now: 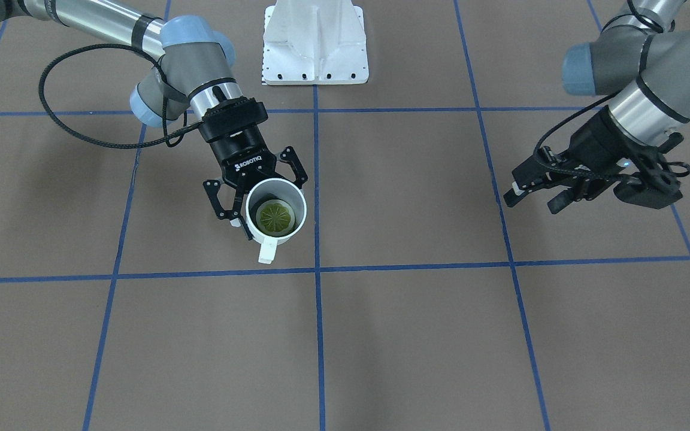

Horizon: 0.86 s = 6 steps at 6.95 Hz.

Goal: Left arm hands cup to right arm to dump lemon

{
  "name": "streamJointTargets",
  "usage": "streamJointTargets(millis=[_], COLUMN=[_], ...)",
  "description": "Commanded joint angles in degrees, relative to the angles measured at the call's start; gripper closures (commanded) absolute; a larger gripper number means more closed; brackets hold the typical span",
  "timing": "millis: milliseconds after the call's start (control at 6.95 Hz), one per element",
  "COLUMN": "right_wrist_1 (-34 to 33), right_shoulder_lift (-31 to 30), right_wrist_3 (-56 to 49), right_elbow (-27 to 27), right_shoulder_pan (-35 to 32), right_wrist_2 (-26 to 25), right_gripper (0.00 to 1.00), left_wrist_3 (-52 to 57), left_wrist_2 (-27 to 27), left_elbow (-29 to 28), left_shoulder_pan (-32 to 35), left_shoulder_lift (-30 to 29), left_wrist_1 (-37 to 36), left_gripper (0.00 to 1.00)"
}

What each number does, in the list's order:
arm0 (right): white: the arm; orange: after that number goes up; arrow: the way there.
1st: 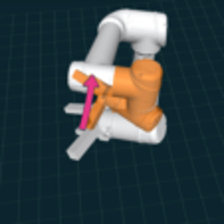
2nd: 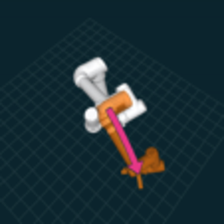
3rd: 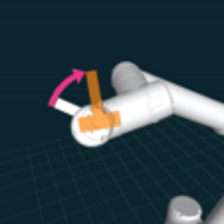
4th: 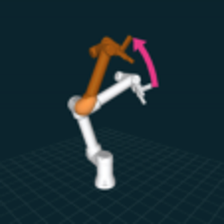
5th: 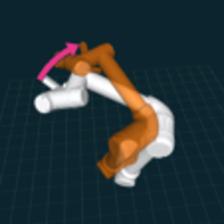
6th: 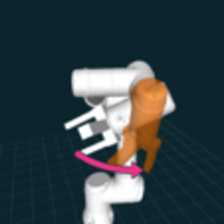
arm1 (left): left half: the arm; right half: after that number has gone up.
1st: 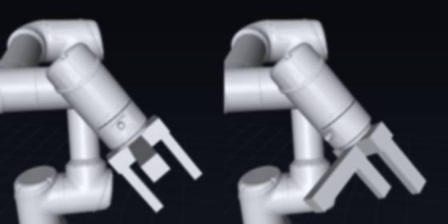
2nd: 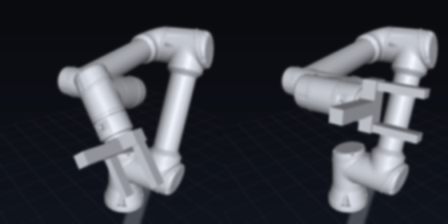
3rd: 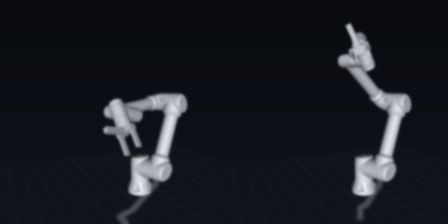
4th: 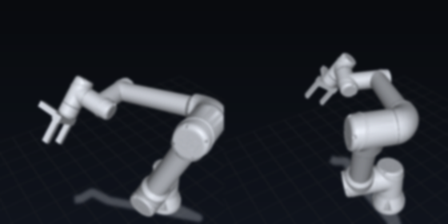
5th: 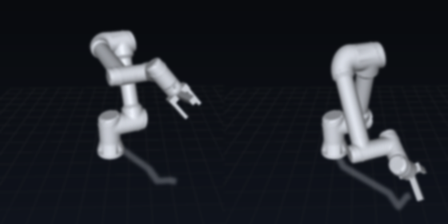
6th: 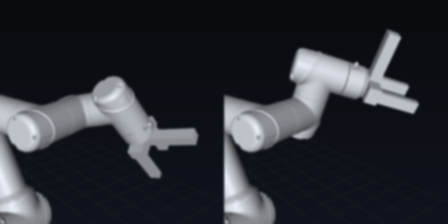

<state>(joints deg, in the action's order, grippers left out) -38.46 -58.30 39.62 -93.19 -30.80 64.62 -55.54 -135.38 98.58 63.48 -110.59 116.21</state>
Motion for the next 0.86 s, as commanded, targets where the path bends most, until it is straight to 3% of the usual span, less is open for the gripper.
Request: streamJointTargets(millis=[0,144,288,575,719], right_wrist_1=[-13.3,-15.7,-16.1,-15.0,-10.0], right_shoulder_lift=[-2.8,-6.4,-11.4,-22.8,-28.0], right_wrist_3=[1.2,1.2,1.2,4.2,8.7], right_elbow=[-10.3,-14.8,-18.7,-27.4,-29.1], right_shoulder_pan=[-5.8,-7.7,-8.0,-8.6,-8.6], right_wrist_2=[9.2,12.9,12.9,12.9,13.0], right_gripper=[1.00,1.00,1.00,1.00,1.00], left_wrist_3=[22.6,37.3,48.7,54.9,55.0], left_wrist_2=[0.6,1.0,2.6,4.0,4.0], left_elbow=[0.3,0.0,-0.2,-0.3,-0.2], left_shoulder_pan=[5.3,9.7,12.7,14.2,14.6], left_shoulder_lift=[3.4,4.1,4.2,6.9,7.9], left_wrist_1=[-9.5,-17.2,-23.9,-26.5,-26.4], left_gripper=[0.00,0.00,0.00,0.00,0.00])
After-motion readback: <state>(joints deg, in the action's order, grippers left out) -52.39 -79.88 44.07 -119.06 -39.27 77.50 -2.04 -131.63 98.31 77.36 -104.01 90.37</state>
